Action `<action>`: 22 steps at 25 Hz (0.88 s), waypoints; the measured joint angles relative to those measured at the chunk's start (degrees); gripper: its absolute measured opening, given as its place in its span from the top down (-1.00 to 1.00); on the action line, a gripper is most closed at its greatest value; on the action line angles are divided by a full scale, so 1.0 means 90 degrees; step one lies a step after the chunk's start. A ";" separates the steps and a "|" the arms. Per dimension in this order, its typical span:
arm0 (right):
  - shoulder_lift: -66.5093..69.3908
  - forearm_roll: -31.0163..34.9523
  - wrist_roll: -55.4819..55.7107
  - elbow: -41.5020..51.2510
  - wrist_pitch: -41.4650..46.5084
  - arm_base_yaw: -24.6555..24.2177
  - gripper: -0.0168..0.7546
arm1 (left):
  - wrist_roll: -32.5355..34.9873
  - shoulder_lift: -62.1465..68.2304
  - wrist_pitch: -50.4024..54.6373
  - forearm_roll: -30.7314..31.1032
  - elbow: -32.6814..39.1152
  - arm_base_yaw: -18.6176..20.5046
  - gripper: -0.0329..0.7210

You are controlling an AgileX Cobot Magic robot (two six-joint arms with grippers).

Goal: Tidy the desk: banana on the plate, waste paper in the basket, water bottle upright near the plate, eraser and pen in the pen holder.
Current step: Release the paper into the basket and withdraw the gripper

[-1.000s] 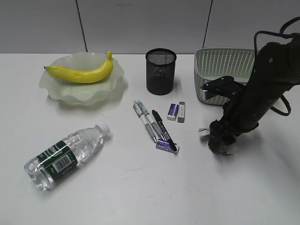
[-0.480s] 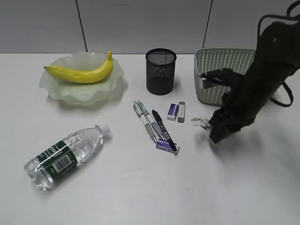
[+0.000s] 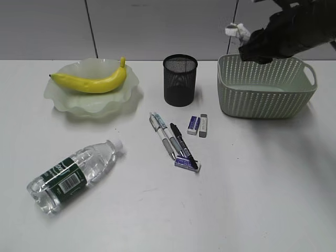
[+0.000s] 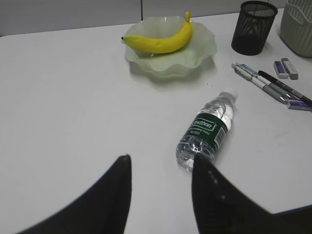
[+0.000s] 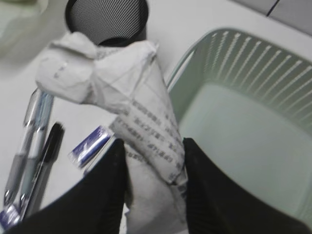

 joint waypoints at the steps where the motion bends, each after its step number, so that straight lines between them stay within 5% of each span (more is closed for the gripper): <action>1: 0.0049 -0.0025 0.0044 0.0000 -0.0289 -0.0055 0.24 | 0.0000 0.0000 0.0000 -0.0002 0.0000 0.0000 0.09; 11: 0.1124 -0.0046 0.0133 0.0008 -0.1350 -0.0659 0.24 | 0.0000 0.0000 -0.0005 -0.0002 0.0000 0.0000 0.09; 17: 0.1133 -0.0059 0.0318 0.0008 -0.1363 -0.0659 -0.44 | 0.0000 0.0000 -0.0005 -0.0002 0.0000 0.0000 0.09; 22: 0.0541 -0.0066 0.0329 0.0008 -0.0831 -0.0659 -0.50 | 0.0000 0.0000 -0.0005 -0.0002 0.0000 0.0000 0.09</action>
